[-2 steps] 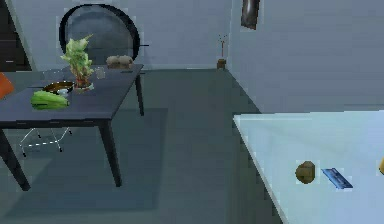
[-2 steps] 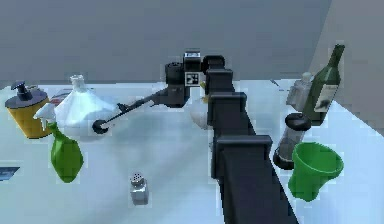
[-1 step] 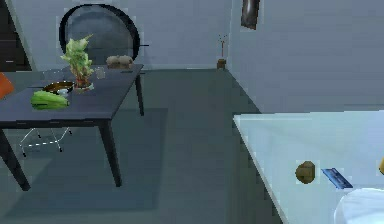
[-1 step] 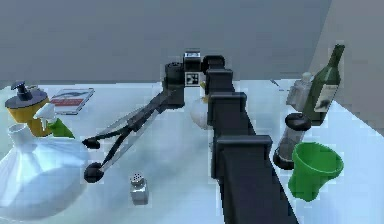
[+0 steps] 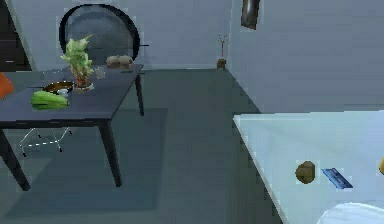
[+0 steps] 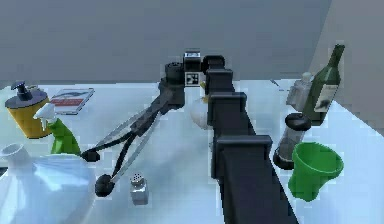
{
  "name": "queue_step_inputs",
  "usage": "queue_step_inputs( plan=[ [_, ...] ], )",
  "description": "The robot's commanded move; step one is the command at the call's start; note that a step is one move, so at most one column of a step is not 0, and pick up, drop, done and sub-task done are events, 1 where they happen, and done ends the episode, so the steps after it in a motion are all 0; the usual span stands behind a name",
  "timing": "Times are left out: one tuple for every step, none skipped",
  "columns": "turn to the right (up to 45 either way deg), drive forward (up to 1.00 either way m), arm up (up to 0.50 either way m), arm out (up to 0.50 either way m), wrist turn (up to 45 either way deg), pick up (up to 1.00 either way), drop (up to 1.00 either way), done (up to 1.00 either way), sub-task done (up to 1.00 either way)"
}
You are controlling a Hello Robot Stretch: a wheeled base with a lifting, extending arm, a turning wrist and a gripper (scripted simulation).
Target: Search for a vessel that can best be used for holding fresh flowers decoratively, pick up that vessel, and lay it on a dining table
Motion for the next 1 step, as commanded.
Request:
queue_step_inputs(
  plan=[
    [0.0, 0.00, 0.00, -0.30, 0.0, 0.00, 0.00, 0.00, 0.00]
  ],
)
